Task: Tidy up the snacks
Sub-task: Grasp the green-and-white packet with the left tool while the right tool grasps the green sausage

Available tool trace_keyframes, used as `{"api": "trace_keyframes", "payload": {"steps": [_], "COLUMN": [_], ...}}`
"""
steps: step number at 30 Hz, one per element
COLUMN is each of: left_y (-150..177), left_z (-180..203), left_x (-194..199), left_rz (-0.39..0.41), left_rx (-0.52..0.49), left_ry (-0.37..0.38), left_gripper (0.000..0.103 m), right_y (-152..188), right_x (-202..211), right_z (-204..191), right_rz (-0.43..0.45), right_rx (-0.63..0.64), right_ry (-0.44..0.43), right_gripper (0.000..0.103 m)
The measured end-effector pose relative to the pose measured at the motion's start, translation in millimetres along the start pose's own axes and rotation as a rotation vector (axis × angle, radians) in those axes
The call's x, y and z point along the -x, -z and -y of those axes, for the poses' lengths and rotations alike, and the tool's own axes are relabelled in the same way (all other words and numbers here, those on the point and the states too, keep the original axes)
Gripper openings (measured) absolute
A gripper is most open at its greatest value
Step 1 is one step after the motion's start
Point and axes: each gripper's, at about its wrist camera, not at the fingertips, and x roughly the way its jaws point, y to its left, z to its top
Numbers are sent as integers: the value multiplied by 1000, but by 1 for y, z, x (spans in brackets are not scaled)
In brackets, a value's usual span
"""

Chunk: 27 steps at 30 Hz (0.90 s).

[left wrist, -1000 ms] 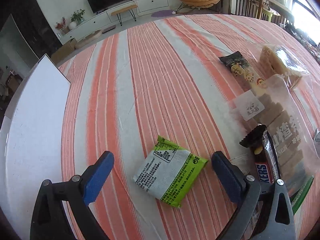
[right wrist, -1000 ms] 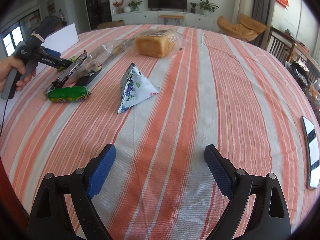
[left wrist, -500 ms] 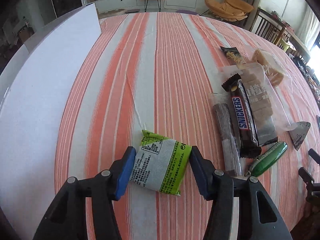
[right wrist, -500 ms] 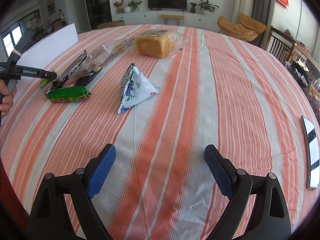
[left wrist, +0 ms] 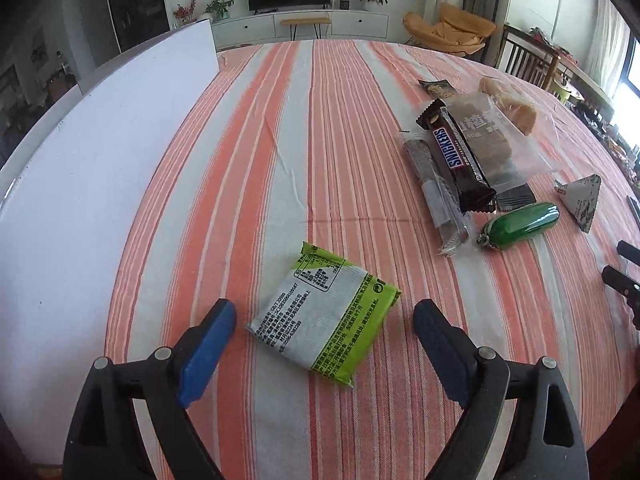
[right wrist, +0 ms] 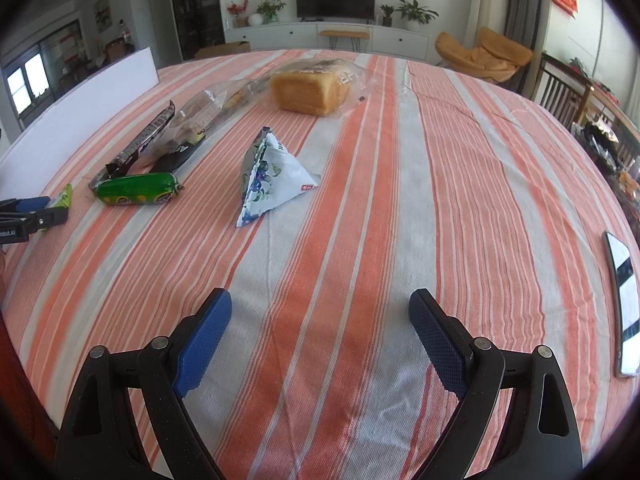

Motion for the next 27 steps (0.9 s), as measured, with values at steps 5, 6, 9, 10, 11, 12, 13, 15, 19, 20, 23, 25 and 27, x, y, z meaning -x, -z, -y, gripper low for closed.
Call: {"api": "trace_keyframes", "payload": {"steps": [5, 6, 9, 10, 11, 12, 13, 15, 19, 20, 23, 25, 27], "left_y": [-3, -2, 4, 5, 6, 7, 7, 8, 9, 9, 11, 12, 11], "left_z": [0, -1, -11, -12, -13, -14, -14, -14, -12, -13, -16, -19, -22], "left_x": [-3, -2, 3, 4, 4, 5, 5, 6, 9, 10, 15, 17, 18], "left_rz": [-13, -16, -28, -32, -36, -39, -42, -44, -29, -22, -12, -13, -20], "left_rx": [-6, -4, 0, 2, 4, 5, 5, 3, -13, -17, -18, -16, -1], "left_ry": [-1, -3, -4, -5, -6, -6, -7, -6, 5, 9, 18, 21, 42], "left_gripper": [93, 93, 93, 93, 93, 93, 93, 92, 83, 77, 62, 57, 56], "right_y": [0, -2, -10, -14, -20, -27, -34, -52, -81, -86, -97, -96, -92], "right_x": [0, 0, -1, 1, 5, 11, 15, 18, -10, -22, -54, -62, -59], "right_z": [0, 0, -6, -12, -20, -31, -44, -78, -140, -149, -162, -164, -161], "right_rz": [-3, -13, -58, -67, -63, -52, -44, -44, -103, -125, -209, -260, -310], "right_rx": [1, 2, 14, 21, 32, 51, 83, 186, 455, 513, 587, 604, 596], "right_ry": [1, 3, -31, -36, -52, -92, -138, -213, -246, -225, -209, -203, -227], "right_gripper": [93, 93, 91, 91, 91, 91, 91, 89, 88, 88, 79, 44, 34]}}
